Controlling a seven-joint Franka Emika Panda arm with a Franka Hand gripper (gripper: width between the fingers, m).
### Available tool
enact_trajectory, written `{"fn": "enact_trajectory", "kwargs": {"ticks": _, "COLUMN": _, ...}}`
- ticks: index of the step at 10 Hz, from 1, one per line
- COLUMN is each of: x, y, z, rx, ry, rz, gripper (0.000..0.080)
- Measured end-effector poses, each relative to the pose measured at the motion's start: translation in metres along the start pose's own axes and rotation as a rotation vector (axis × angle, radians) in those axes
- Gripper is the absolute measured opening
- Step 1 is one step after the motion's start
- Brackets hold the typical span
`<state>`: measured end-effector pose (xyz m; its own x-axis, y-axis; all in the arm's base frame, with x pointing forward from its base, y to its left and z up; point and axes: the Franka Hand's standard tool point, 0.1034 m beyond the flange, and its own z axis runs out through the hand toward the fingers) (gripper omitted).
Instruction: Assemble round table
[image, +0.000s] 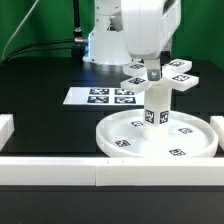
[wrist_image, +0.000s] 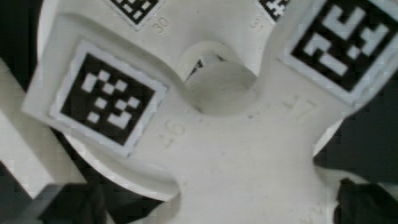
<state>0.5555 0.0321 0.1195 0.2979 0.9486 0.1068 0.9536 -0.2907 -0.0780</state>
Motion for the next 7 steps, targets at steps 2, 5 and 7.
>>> {"fn": "enact_trajectory", "kwargs": {"ticks": 2, "x": -0.0024, "y": -0.0012, "z": 0.0003, "rx": -0.001, "ry": -0.019, "rz": -0.099, "gripper": 0.0649}}
{"fn": "enact_trajectory", "kwargs": {"ticks": 5, "x": -0.006, "y": -0.0033, "z": 0.0042, "rx": 0.006, "ry": -0.023, "rz": -0.1, "gripper": 0.0649}}
{"fn": "enact_trajectory", "kwargs": {"ticks": 7, "x": -0.0066, "y": -0.0024, "z": 0.0055, "rx": 0.003, "ry": -0.023, "rz": -0.095, "gripper": 0.0649}}
